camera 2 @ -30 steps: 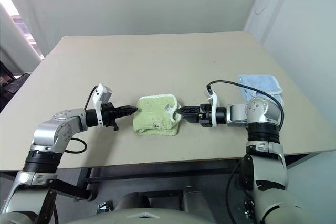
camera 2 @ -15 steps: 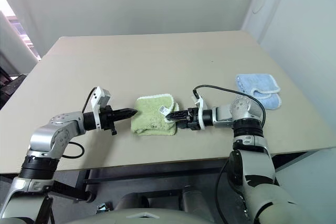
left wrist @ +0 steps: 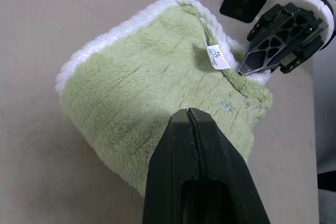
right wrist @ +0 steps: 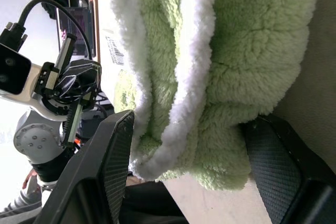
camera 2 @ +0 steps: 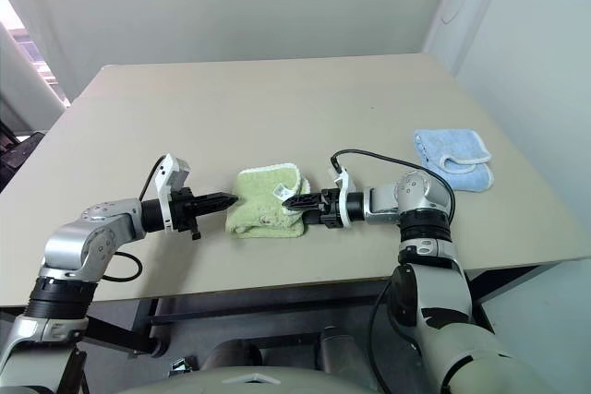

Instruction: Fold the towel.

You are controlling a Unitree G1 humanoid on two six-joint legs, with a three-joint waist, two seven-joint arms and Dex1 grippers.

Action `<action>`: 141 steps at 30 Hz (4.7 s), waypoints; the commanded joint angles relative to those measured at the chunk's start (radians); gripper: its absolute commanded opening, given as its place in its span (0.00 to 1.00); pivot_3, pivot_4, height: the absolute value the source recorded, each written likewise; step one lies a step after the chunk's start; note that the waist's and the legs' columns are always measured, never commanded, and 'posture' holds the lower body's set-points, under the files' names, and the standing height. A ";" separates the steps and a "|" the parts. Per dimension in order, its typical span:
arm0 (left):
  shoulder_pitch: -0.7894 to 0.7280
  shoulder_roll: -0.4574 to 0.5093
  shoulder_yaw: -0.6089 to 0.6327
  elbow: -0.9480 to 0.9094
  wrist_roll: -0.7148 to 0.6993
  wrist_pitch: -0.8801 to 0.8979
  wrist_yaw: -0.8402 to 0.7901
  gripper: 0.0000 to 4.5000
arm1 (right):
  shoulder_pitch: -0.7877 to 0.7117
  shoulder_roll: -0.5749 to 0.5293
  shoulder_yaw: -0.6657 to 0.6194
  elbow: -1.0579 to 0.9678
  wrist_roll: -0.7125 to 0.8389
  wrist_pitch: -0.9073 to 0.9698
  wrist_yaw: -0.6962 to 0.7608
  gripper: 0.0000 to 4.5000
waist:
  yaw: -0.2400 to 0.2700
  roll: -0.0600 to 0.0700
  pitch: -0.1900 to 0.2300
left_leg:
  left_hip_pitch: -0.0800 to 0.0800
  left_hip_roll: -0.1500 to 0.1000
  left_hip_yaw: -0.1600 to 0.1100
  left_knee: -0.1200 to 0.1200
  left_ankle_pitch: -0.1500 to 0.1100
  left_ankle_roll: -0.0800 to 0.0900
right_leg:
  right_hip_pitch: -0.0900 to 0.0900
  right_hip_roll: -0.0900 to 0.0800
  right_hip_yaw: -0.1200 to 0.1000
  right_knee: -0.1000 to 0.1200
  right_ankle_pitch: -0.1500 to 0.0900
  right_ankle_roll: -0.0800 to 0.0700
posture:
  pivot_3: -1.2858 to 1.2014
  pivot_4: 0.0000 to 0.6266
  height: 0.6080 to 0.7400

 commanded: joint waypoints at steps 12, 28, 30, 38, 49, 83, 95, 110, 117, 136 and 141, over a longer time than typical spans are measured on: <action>-0.031 0.053 0.056 0.020 -0.054 0.109 0.006 0.20 | 0.030 0.009 0.032 -0.127 0.006 -0.036 0.019 0.74 | 0.000 0.000 0.000 | 0.000 0.000 0.000 0.000 0.000 0.000 | 0.000 0.000 0.000 0.000 -0.001 -0.002 | 0.52 0.00 0.92; -0.027 0.065 0.055 0.019 -0.062 0.114 0.006 0.91 | 0.050 -0.003 0.077 -0.164 0.003 -0.052 0.053 0.74 | 0.000 0.000 0.000 | 0.000 0.000 0.000 -0.001 0.000 0.000 | -0.001 0.000 0.000 0.000 -0.001 -0.002 | 0.52 0.00 0.92; -0.028 0.064 0.064 0.023 -0.077 0.126 0.001 0.99 | 0.051 -0.004 0.082 -0.164 0.002 -0.055 0.057 0.74 | 0.000 0.000 0.000 | 0.000 0.000 0.000 -0.001 0.000 0.000 | -0.001 0.000 0.000 0.000 -0.001 -0.002 | 0.52 0.00 0.92; -0.113 0.072 0.100 0.179 -0.148 0.363 0.036 0.99 | 0.064 -0.010 0.049 -0.212 0.041 -0.040 0.087 0.74 | 0.000 0.001 0.001 | 0.000 0.000 0.000 -0.001 0.000 0.000 | -0.001 0.000 0.000 0.000 -0.004 0.002 | 0.52 0.00 0.92; -0.160 -0.087 0.137 0.270 -0.229 0.634 0.145 0.99 | 0.125 -0.085 -0.038 -0.386 0.165 -0.009 0.174 0.74 | 0.003 0.000 0.001 | -0.001 0.000 -0.001 -0.001 0.000 0.000 | -0.001 0.000 0.000 -0.001 -0.003 0.005 | 0.52 0.00 0.92; -0.219 -0.329 0.341 0.354 -0.287 0.818 0.343 0.78 | 0.222 -0.114 -0.119 -0.473 0.278 -0.002 0.141 0.74 | 0.004 0.001 0.000 | -0.001 -0.002 -0.002 -0.001 0.000 0.000 | 0.002 -0.001 0.000 -0.003 -0.002 -0.001 | 0.52 0.00 0.92; -0.240 -0.310 0.403 0.427 -0.311 0.818 0.340 0.00 | 0.255 -0.112 -0.131 -0.504 0.296 0.001 0.120 0.74 | 0.002 0.001 0.000 | 0.000 -0.002 -0.002 -0.001 0.000 0.000 | 0.001 0.000 -0.001 -0.003 -0.003 0.001 | 0.52 0.00 0.92; -0.266 -0.083 0.286 0.359 -0.334 0.779 0.183 0.00 | 0.284 -0.111 -0.160 -0.533 0.350 -0.021 0.130 0.74 | -0.001 0.001 0.001 | -0.001 -0.002 -0.004 -0.003 0.000 0.000 | -0.001 0.001 0.000 -0.003 -0.004 0.001 | 0.52 0.00 0.92; -0.316 0.046 0.287 0.432 -0.290 0.701 0.129 0.00 | 0.289 -0.101 -0.125 -0.531 0.353 -0.044 0.130 0.74 | 0.002 0.001 0.002 | -0.002 -0.002 -0.004 -0.003 0.000 0.000 | -0.002 0.000 0.000 -0.005 -0.002 -0.001 | 0.52 0.00 0.92; -0.613 0.331 0.361 1.060 -0.050 0.165 0.073 0.00 | 0.261 -0.114 -0.016 -0.479 0.336 -0.115 0.173 0.74 | 0.004 0.000 0.002 | -0.013 -0.001 -0.004 -0.003 0.000 0.000 | -0.011 0.000 -0.001 -0.005 0.000 0.001 | 0.52 0.00 0.92; -0.601 0.383 0.467 1.192 -0.061 0.060 0.175 0.00 | 0.262 -0.116 0.014 -0.479 0.335 -0.126 0.182 0.74 | 0.003 0.000 0.002 | -0.014 -0.001 -0.004 -0.003 0.000 0.000 | -0.012 0.000 -0.002 -0.005 0.001 0.001 | 0.52 0.00 0.92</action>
